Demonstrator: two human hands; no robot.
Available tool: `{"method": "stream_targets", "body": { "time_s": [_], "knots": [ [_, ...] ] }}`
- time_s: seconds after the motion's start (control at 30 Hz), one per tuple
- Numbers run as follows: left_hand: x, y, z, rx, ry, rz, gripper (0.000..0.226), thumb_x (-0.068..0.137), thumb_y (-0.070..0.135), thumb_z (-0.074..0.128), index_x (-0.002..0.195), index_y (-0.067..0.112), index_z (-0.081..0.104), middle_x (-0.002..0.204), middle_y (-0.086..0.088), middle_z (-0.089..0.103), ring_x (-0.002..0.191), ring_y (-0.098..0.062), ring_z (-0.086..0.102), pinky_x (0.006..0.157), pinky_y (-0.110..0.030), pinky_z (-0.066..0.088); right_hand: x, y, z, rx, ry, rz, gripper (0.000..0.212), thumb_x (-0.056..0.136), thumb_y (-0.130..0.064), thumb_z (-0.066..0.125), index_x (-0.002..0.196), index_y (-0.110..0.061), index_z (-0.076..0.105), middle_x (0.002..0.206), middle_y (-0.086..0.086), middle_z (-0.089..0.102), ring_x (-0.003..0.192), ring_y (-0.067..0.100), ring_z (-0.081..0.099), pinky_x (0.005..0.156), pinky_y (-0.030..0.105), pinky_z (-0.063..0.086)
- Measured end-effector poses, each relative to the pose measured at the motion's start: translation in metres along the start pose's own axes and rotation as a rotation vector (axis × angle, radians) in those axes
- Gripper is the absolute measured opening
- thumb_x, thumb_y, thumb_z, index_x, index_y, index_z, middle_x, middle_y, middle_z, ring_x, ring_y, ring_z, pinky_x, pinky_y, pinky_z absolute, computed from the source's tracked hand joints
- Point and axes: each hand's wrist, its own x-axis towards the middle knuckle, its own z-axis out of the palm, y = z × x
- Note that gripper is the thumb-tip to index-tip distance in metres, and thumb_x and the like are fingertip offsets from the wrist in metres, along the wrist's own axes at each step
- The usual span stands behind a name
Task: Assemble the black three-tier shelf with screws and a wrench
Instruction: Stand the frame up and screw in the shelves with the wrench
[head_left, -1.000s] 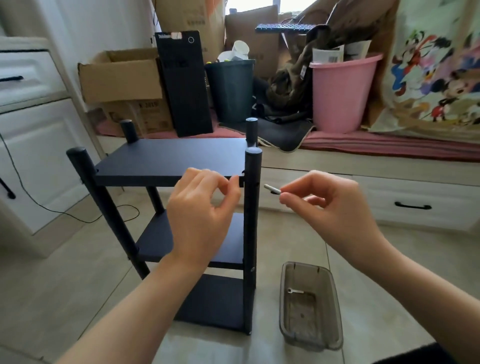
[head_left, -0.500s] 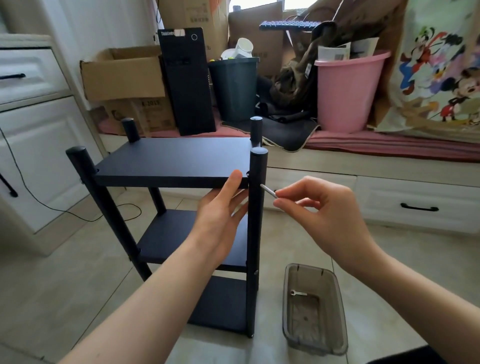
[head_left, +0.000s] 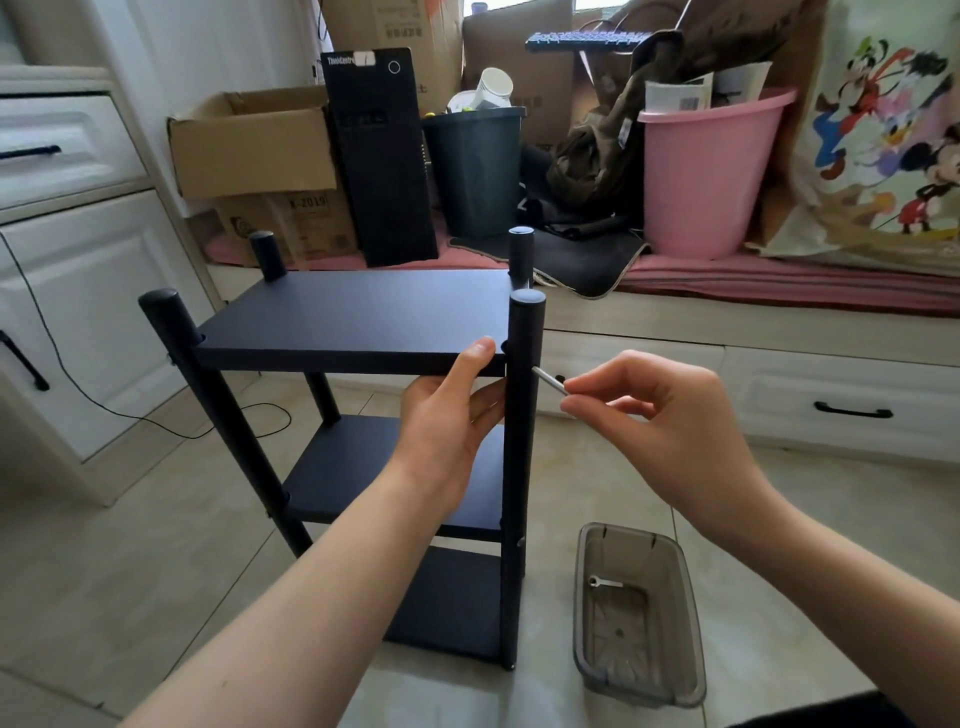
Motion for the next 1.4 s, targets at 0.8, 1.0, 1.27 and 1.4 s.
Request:
{"method": "stream_targets", "body": {
  "time_s": [0.8,1.0,1.27,1.4],
  "knots": [
    [0.002,-0.005,-0.004,0.025,-0.036,0.027,0.03,0.098,0.029,0.061,0.112,0.003,0.067,0.108,-0.013,0.076,0.101,-0.029,0.074,0.093,-0.038,0.058,0.01,-0.007,0.015,-0.146,0.038,-0.025,0.007,0.083,-0.016,0.078,0.088,-0.021,0.075,0.079,-0.019,0.069,0.078,0.003,0.067,0.077,0.028,0.055],
    [0.003,-0.006,-0.005,0.02,-0.045,0.031,0.033,0.098,0.03,0.062,0.115,0.002,0.066,0.109,-0.013,0.075,0.102,-0.029,0.073,0.095,-0.04,0.057,0.011,-0.006,0.019,-0.191,0.057,-0.039,0.007,0.083,-0.017,0.078,0.087,-0.02,0.075,0.08,-0.019,0.069,0.081,0.001,0.067,0.08,0.023,0.054],
    [0.005,-0.007,-0.007,0.008,-0.053,0.026,0.03,0.098,0.031,0.063,0.111,0.004,0.068,0.111,-0.013,0.075,0.104,-0.029,0.073,0.097,-0.041,0.055,0.014,-0.005,0.02,-0.146,0.043,0.004,0.006,0.084,-0.016,0.077,0.089,-0.016,0.076,0.082,-0.014,0.072,0.082,0.003,0.068,0.083,0.03,0.056],
    [0.005,-0.008,-0.007,0.015,-0.056,0.03,0.029,0.099,0.031,0.062,0.111,0.005,0.068,0.112,-0.012,0.075,0.105,-0.029,0.072,0.097,-0.041,0.055,0.014,-0.005,0.021,-0.108,0.053,0.048,0.005,0.084,-0.019,0.077,0.088,-0.016,0.076,0.079,-0.012,0.072,0.077,0.006,0.069,0.078,0.031,0.057]
  ]
}}
